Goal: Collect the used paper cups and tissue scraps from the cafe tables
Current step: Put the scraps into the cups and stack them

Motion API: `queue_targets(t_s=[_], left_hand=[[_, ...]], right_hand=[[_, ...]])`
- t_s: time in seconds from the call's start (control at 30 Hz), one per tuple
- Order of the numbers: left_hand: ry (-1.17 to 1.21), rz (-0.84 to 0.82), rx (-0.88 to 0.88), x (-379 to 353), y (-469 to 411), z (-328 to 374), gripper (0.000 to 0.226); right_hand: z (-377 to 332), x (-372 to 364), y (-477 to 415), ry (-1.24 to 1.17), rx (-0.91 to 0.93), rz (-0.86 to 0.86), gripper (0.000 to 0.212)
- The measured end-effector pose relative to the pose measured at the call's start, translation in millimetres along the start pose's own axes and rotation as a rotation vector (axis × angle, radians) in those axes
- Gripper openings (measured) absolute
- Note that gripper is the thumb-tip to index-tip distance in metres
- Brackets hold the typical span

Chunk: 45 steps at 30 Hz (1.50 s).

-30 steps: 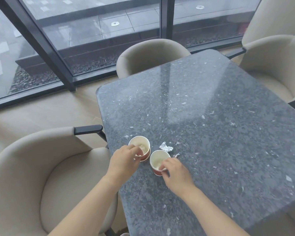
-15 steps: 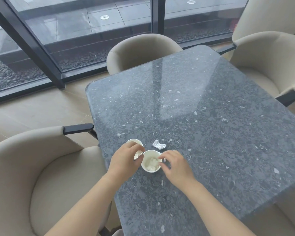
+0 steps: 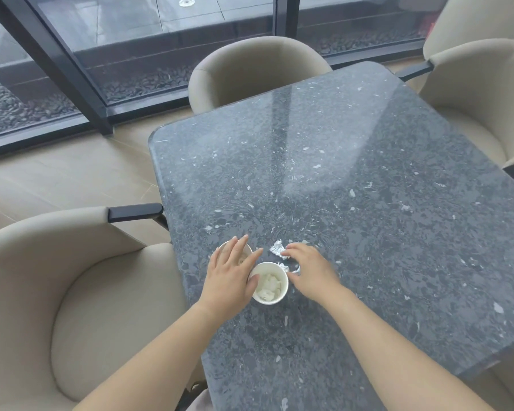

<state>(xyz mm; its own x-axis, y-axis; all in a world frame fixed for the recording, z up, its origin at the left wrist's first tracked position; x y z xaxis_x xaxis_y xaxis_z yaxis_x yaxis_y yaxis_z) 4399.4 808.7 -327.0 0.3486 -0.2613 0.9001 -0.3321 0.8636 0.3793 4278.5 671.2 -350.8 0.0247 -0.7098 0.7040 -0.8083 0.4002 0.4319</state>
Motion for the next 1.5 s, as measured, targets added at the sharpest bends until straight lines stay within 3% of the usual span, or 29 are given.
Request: queue_targets(t_s=[0.2, 0.37, 0.53, 0.73, 0.93, 1.37, 1.5], left_hand=[[-0.006, 0.052, -0.005, -5, 4, 2, 0.048], [0.002, 0.025, -0.003, -8, 3, 0, 0.048], [-0.010, -0.038, 0.002, -8, 2, -2, 0.048], [0.044, -0.072, -0.017, 3, 7, -4, 0.051], [0.114, -0.041, 0.026, 9, 23, -6, 0.054], [0.108, 0.008, 0.002, 17, 52, -5, 0.056], [0.161, -0.025, 0.048, 15, 53, -7, 0.052]], right_hand=[[13, -12, -16, 0.027, -0.018, -0.142, 0.053], [13, -19, -17, 0.038, -0.001, -0.129, 0.024], [16, -17, -8, -0.045, -0.049, -0.118, 0.016], [7, 7, 13, -0.157, -0.014, 0.075, 0.016], [-33, 23, 38, -0.208, 0.133, 0.219, 0.018], [-57, 2, 43, -0.214, 0.173, 0.090, 0.041], [-59, 1, 44, -0.220, 0.183, 0.100, 0.037]])
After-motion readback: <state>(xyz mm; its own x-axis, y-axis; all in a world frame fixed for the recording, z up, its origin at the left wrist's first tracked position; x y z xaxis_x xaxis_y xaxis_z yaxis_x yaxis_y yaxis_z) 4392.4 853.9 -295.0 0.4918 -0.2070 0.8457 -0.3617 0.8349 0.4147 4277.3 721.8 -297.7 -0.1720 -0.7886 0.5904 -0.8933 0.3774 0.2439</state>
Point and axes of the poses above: each hand's wrist, its own y-axis away from the middle knuckle, its own x-axis out of the back of the hand, z = x × y, the point moved 4 cm from there along -y, towards the middle knuckle, and after that the axes turned 14 degrees about -z, right-handed, at the moved point
